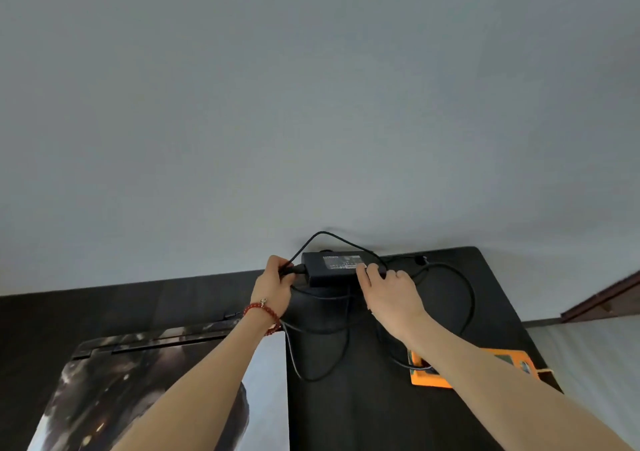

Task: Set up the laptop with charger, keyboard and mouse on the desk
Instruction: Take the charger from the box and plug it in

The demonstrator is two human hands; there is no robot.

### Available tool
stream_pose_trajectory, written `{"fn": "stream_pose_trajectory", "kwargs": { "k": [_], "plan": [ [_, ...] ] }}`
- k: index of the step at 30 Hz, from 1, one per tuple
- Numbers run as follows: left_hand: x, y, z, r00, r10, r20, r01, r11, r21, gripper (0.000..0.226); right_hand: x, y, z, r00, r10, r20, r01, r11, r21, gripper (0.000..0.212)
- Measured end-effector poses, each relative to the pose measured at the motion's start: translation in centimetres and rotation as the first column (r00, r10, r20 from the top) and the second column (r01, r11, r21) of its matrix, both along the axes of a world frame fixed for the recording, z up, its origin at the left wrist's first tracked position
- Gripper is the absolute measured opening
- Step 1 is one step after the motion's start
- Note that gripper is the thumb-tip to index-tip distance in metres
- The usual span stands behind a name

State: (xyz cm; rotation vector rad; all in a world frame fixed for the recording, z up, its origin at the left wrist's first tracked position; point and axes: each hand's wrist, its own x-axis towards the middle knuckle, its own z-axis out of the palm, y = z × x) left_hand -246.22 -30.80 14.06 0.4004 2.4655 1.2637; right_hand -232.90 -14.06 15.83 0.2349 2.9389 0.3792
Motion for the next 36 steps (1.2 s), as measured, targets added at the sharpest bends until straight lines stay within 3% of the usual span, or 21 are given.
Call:
{"fn": "stream_pose_trajectory", "kwargs": {
  "k": [7,12,15,19,22,27,32,36],
  "plan": [
    [-0.4,1.4,-5.3,0.979,-0.080,-0.185,0.022,0.954,-0.298,0.021,0.3,0.4,-3.3,0.999,-0.009,0.048,0.009,1.000,-0.005,0.063],
    [0.0,1.1,-5.5,0.960,-0.174,-0.220,0.079,0.920,-0.383,0.035,1.3,-0.6,-3.4,0.993,-0.009,0.114,0.009,1.000,0.002,0.079],
    [1.1,-0.8,-5.0,0.939,-0.248,-0.237,0.138,0.906,-0.400,0.057,3.1,-2.0,-3.9,0.991,0.107,0.074,-0.104,0.994,-0.042,0.076],
    [3.5,-5.3,-5.8,0.809,-0.524,-0.266,0.262,0.727,-0.634,0.077,4.4,-4.0,-5.5,0.946,0.277,0.166,-0.267,0.960,-0.078,0.067],
    [5.2,-6.9,-6.5,0.750,-0.626,-0.213,0.278,0.591,-0.757,0.080,3.2,-3.5,-5.9,0.975,0.173,0.140,-0.172,0.985,-0.021,0.061],
    [6.5,-5.1,-6.6,0.732,-0.640,-0.233,0.228,0.552,-0.802,0.076,1.9,-0.6,-5.7,0.987,0.096,0.129,-0.106,0.992,0.071,0.063],
    [6.4,-3.2,-6.8,0.734,-0.665,-0.133,0.211,0.410,-0.887,0.074,1.7,0.5,-5.1,0.985,-0.096,0.143,0.079,0.990,0.119,0.065],
    [6.7,-3.2,-5.8,0.777,-0.623,-0.093,0.255,0.447,-0.857,0.063,1.5,-1.5,-4.2,0.978,-0.028,0.208,0.010,0.996,0.086,0.074]
  ]
}}
